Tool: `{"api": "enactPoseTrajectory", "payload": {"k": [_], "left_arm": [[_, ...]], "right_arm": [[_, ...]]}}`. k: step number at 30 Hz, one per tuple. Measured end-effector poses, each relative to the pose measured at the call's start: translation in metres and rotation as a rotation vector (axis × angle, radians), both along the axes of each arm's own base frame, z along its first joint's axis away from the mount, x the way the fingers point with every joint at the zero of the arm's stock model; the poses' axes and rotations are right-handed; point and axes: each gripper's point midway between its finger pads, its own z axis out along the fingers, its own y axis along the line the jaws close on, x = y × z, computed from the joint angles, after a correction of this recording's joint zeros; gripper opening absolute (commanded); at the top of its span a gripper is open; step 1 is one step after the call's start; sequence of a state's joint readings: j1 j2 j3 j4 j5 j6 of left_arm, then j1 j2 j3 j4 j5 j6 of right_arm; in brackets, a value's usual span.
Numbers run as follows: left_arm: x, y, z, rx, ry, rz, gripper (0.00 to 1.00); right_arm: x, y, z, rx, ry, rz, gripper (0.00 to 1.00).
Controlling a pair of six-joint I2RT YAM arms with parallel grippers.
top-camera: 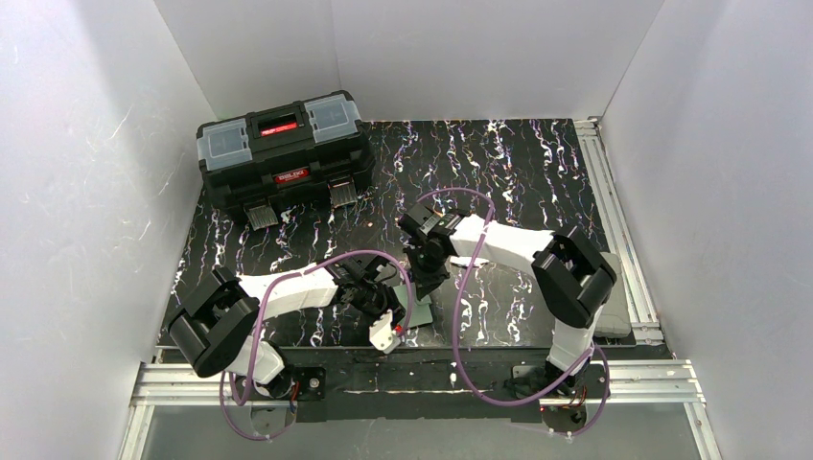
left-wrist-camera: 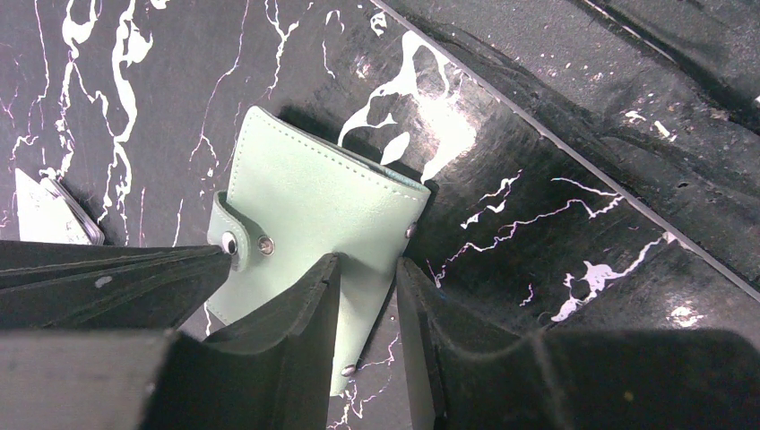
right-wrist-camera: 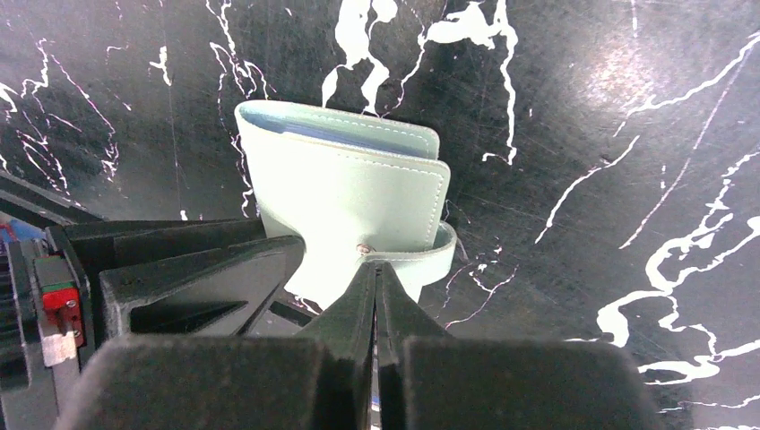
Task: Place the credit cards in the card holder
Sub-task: Close the card holder at the center of the board.
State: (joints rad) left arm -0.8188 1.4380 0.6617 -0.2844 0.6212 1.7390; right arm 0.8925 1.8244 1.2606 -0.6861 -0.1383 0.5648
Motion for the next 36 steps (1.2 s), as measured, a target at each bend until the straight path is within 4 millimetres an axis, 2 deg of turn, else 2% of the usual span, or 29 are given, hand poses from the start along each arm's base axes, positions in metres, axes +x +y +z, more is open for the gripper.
{"api": "enactPoseTrajectory", "payload": {"k": [4, 5, 6, 7, 8, 10, 15, 24, 36], "left_arm": [[0.0, 0.0, 0.0, 0.0, 0.0, 0.0, 0.28], [0.0, 0.0, 0.0, 0.0, 0.0, 0.0, 0.28], [0.0, 0.0, 0.0, 0.0, 0.0, 0.0, 0.28], [0.0, 0.0, 0.0, 0.0, 0.0, 0.0, 0.28], [0.0, 0.0, 0.0, 0.0, 0.0, 0.0, 0.28], [0.0, 0.0, 0.0, 0.0, 0.0, 0.0, 0.28], [0.0, 0.0, 0.0, 0.0, 0.0, 0.0, 0.28], [0.0, 0.0, 0.0, 0.0, 0.0, 0.0, 0.28], [-0.001, 0.001, 0.0, -0.006, -0.005, -0.001, 0.28]], "right_arm": [[0.001, 0.0, 0.004, 0.004, -0.012, 0.0, 0.01], [0.001, 0.0, 0.004, 0.003, -0.012, 0.0, 0.09], [0.001, -0.001, 0.004, -0.001, -0.011, 0.001, 0.28], [0.001, -0.003, 0.004, -0.009, -0.01, 0.001, 0.42], [0.001, -0.005, 0.004, -0.019, -0.013, -0.001, 0.48], [0.002, -0.008, 0.004, -0.04, -0.028, 0.005, 0.52], [0.002, -0.009, 0.008, -0.079, -0.062, 0.023, 0.53], [0.005, 0.004, 0.022, -0.09, -0.126, 0.05, 0.48], [0.001, -0.003, 0.002, -0.2, -0.107, 0.07, 0.36]]}}
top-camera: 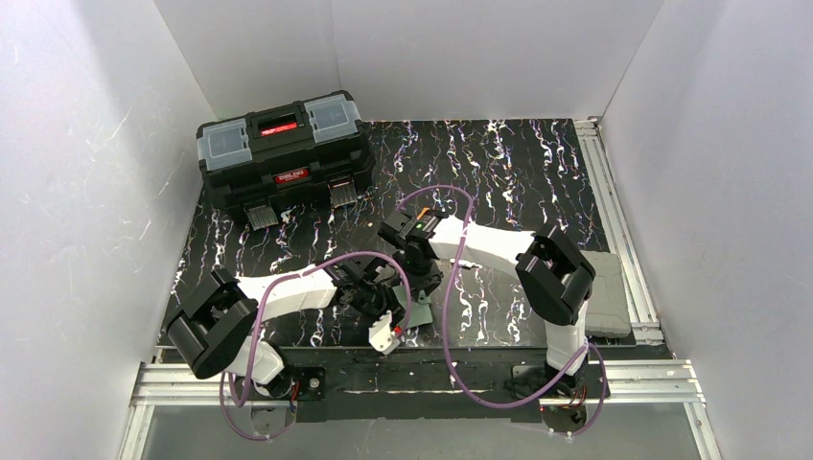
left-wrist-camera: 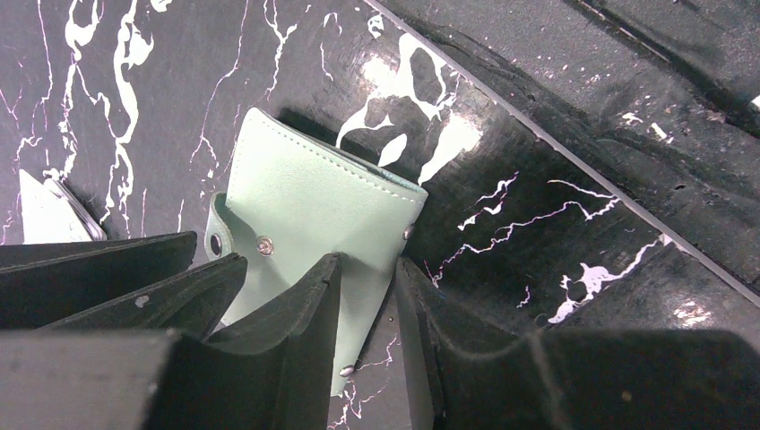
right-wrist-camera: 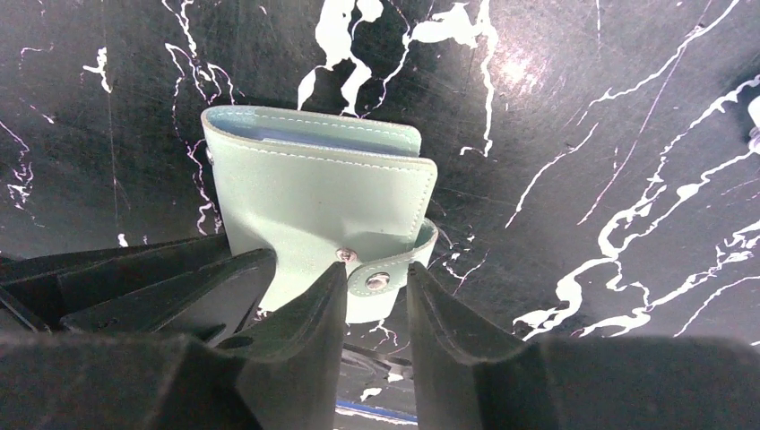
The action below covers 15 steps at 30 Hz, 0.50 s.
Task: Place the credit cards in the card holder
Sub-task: Close the card holder at the center of the board.
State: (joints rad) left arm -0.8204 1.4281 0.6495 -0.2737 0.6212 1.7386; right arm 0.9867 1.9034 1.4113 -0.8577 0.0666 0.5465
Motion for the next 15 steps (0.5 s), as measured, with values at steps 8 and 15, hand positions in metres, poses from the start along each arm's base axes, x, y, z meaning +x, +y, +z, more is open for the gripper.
{"api": "enactPoseTrajectory", "payload": {"k": [8, 15], "left_arm": [[-0.0001, 0.0001, 0.0, -0.001, -0.001, 0.0, 0.27], [-0.0001, 0.0001, 0.0001, -0.001, -0.001, 0.0, 0.28]], "right_arm": [[0.0017, 0.0026, 0.0025, -0.005, -0.012, 0.004, 0.41], [0.001, 0.0066, 0.0022, -0.031, -0.028, 0.021, 0.43]]}}
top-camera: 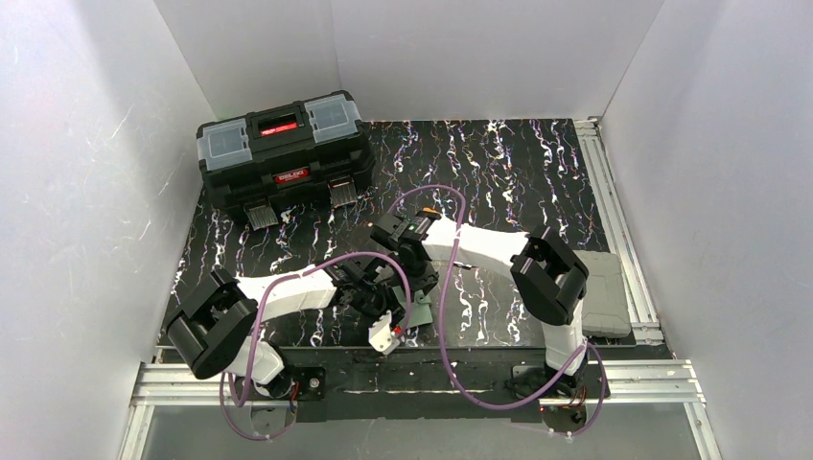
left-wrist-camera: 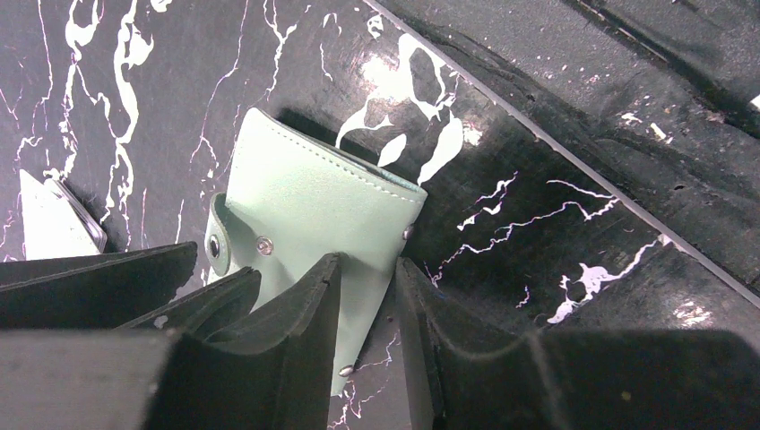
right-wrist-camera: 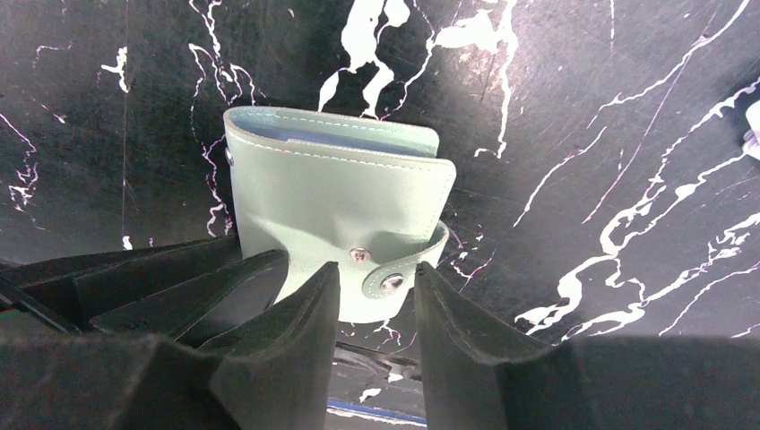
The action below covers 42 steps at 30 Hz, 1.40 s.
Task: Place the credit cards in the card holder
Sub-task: Close the card holder at the center of the board.
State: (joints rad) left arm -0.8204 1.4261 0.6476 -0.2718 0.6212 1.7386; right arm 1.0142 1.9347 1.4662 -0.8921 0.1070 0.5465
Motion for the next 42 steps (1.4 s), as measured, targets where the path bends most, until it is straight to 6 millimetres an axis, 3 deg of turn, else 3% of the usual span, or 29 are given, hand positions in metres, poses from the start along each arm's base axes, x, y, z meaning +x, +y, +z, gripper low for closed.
{"api": "enactPoseTrajectory", "payload": {"k": [17, 26, 35, 37, 39, 42], "left_arm": [[-0.001, 0.001, 0.0, -0.002, -0.001, 0.001, 0.28], [-0.002, 0.002, 0.0, -0.002, 0.0, 0.002, 0.28], [-0.002, 0.002, 0.0, -0.002, 0.001, 0.002, 0.28], [-0.002, 0.002, 0.0, -0.002, 0.001, 0.002, 0.28], [-0.002, 0.002, 0.0, -0.001, 0.002, 0.001, 0.28], [-0.003, 0.002, 0.0, -0.002, 0.005, 0.0, 0.28]], "right_arm": [[0.0, -0.006, -0.001, -0.042, -0.017, -0.004, 0.2], [0.004, -0.015, 0.0, -0.083, -0.046, -0.02, 0.18], [0.011, -0.023, 0.003, -0.134, -0.097, -0.027, 0.01], [0.013, -0.026, 0.005, -0.146, -0.116, -0.034, 0.02], [0.013, -0.029, 0.009, -0.152, -0.121, -0.037, 0.27], [0.013, -0.03, 0.01, -0.155, -0.126, -0.052, 0.32]]}}
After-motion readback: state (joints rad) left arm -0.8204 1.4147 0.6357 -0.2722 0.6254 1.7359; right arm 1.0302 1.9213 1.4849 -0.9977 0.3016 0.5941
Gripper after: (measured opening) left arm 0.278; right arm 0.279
